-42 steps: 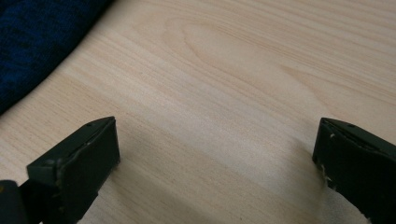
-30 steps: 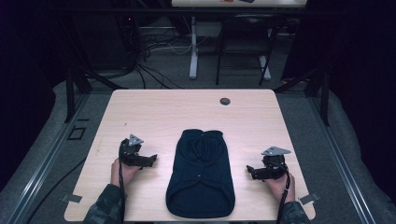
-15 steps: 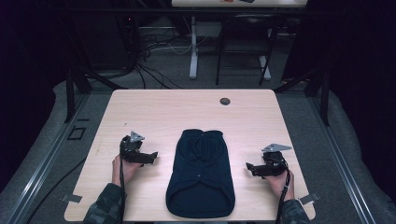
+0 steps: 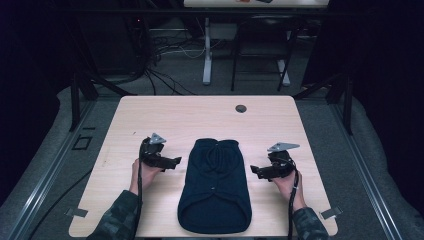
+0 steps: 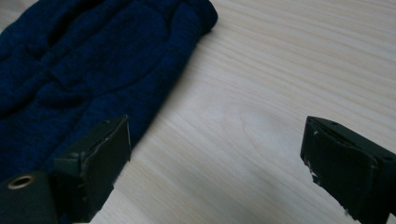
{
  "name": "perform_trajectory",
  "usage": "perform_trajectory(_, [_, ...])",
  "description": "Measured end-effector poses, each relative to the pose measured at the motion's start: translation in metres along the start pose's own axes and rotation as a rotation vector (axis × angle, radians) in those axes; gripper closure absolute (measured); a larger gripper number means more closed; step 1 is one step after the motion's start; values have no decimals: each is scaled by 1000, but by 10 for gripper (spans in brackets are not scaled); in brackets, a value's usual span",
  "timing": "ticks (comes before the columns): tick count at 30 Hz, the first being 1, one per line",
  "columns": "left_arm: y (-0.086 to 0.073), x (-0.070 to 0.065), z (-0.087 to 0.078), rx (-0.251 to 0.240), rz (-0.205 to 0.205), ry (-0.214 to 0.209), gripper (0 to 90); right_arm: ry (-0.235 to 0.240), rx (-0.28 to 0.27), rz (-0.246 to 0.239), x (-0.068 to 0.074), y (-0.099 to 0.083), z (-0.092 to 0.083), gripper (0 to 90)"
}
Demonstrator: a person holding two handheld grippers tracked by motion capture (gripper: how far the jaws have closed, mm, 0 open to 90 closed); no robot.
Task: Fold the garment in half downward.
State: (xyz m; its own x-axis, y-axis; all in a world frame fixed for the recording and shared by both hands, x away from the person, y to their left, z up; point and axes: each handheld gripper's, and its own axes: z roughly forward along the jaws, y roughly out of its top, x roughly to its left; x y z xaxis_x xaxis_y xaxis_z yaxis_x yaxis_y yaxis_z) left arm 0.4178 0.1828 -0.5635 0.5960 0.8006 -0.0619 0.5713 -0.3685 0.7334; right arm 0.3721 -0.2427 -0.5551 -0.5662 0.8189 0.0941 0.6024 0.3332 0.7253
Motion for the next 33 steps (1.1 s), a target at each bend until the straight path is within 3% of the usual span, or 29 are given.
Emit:
perform_trajectory(10, [28,-12,23,-5,1,-72,0,46,25,4,8,23,25,35])
perform_trajectory(23, [45,-23,55,14,4,-132,3,80,57,31,9,62,63,71])
perform_trajectory(26, [50,-25,59,9,0,-151,6,98,65,46,9,69,75,115])
perform_trajectory(30, [55,-29,66,27,12,-156,40,85,88,50,9,74,86,151])
perform_trajectory(33, [54,-31,74,46,19,-142,71,82,104,50,10,75,90,204])
